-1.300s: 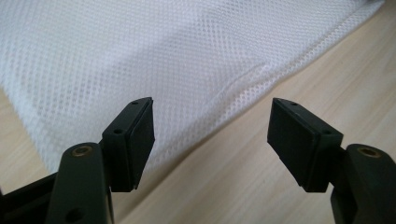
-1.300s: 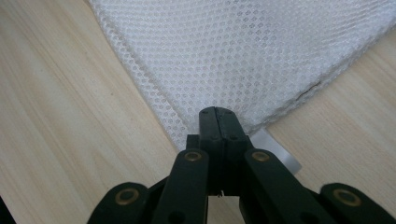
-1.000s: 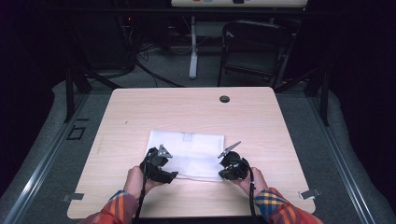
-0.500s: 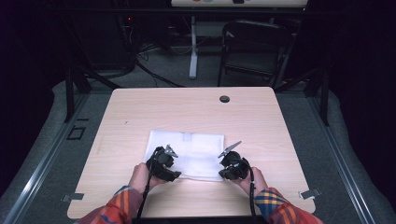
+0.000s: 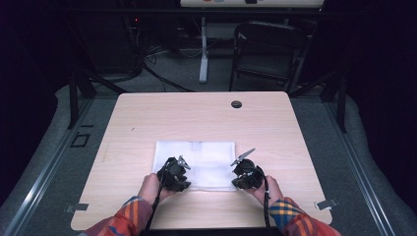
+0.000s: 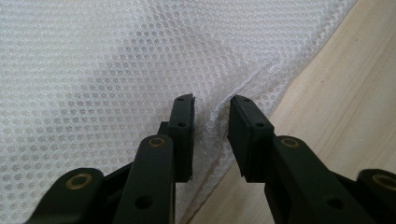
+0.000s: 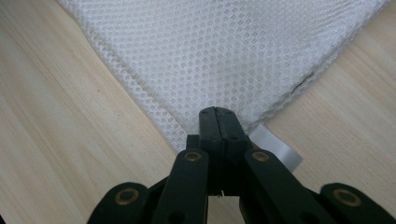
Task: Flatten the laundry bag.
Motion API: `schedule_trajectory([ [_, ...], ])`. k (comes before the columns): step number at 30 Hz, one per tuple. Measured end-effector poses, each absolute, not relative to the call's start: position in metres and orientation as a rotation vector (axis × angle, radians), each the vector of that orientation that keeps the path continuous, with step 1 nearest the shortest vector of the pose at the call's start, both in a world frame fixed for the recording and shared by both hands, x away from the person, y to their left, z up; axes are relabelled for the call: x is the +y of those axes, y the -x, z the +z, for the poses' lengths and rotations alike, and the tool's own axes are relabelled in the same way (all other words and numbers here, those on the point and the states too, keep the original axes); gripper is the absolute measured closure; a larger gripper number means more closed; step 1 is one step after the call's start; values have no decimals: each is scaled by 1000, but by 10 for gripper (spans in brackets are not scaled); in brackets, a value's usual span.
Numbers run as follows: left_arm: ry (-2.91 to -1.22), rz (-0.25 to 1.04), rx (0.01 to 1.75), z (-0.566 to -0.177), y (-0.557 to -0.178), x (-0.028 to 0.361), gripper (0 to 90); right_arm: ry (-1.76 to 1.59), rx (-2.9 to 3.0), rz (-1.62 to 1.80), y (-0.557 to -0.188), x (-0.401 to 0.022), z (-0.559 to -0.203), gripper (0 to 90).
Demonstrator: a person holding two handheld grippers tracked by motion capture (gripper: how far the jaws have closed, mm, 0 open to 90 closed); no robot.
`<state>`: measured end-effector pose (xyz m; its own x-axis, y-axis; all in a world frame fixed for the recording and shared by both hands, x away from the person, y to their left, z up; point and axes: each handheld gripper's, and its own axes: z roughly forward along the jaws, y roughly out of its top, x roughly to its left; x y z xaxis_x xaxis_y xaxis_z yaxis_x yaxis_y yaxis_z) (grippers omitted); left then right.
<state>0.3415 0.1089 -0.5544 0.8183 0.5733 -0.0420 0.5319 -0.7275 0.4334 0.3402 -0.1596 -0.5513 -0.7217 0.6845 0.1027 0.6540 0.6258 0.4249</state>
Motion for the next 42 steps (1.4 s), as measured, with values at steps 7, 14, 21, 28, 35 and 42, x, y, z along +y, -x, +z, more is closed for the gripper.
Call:
schedule_trajectory([
  [7, -2598, 111, 802, -553, -335, 102, 792, -1144, 2774, 684, -340, -163, -548, 897],
  [14, -2584, 120, 788, -553, -336, 104, 867, -1105, 2795, 717, -333, -156, -543, 711],
  [21, -2545, 156, 774, -546, -335, 107, 877, -1017, 2804, 793, -325, -146, -537, 773],
  [28, -2497, 204, 769, -538, -335, 111, 878, -906, 2845, 798, -317, -131, -543, 900],
  [35, -2479, 233, 742, -535, -333, 110, 878, -939, 2778, 769, -322, -131, -550, 900],
  [42, -2476, 227, 727, -534, -334, 111, 878, -953, 2729, 757, -328, -126, -558, 900],
])
